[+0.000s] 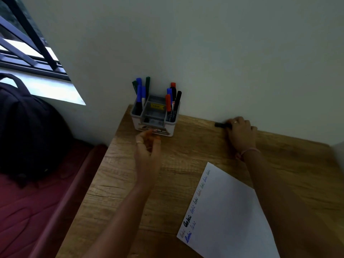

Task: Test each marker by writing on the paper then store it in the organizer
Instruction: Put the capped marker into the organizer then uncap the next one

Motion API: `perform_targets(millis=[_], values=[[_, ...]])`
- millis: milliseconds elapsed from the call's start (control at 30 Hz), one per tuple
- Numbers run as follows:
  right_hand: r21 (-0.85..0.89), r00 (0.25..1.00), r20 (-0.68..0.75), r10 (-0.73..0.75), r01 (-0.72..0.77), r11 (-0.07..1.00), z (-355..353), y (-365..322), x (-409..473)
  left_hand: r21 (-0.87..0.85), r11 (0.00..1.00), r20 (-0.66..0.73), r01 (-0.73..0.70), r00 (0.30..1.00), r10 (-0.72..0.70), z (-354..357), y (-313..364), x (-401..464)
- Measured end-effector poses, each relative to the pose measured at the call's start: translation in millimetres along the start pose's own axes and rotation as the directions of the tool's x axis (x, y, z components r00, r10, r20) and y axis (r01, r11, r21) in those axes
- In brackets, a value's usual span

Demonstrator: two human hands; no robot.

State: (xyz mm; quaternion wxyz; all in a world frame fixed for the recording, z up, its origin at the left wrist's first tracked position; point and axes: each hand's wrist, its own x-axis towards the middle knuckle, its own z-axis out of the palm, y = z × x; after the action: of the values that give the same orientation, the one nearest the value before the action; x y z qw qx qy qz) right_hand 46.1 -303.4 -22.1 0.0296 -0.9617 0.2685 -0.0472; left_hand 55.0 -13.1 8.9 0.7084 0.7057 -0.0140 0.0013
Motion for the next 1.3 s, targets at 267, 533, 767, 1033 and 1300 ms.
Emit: perform_targets(millis=[267, 533, 767, 1033, 1300], values=[[0.304, 0.996, 0.093, -0.016, -0.013, 0.953, -19.4, -12.8, -20.4, 0.094, 0.988, 0.223, 0.123, 0.965, -0.141, 19.4, -7.4, -43.4], [0.808, 0.923, 0.360, -0.134, -0.237, 0.539, -77.6, -57.8, -160.0, -0.077, 0.864, 0.502, 0.498, 0.767, -0.398, 26.2, 9.2, -72.4], [0.905, 0.958, 0.278, -0.073, -0.236, 0.355, -72.4, -74.2, -221.3, -0.143, 0.787, 0.620, 0.600, 0.674, -0.401, 22.6, 7.8, -104.1], [0.820, 0.953, 0.285, -0.101, -0.188, 0.541, -47.2, -74.2, -245.2, -0.187, 0.745, 0.548, 0.641, 0.697, -0.462, 13.3, 10.5, -129.1], [0.829, 0.803, 0.559, -0.207, -0.535, 0.163, -61.4, -52.7, -258.3, -0.007, 0.935, 0.371, 0.355, 0.869, -0.328, 2.3, 0.2, -87.2]])
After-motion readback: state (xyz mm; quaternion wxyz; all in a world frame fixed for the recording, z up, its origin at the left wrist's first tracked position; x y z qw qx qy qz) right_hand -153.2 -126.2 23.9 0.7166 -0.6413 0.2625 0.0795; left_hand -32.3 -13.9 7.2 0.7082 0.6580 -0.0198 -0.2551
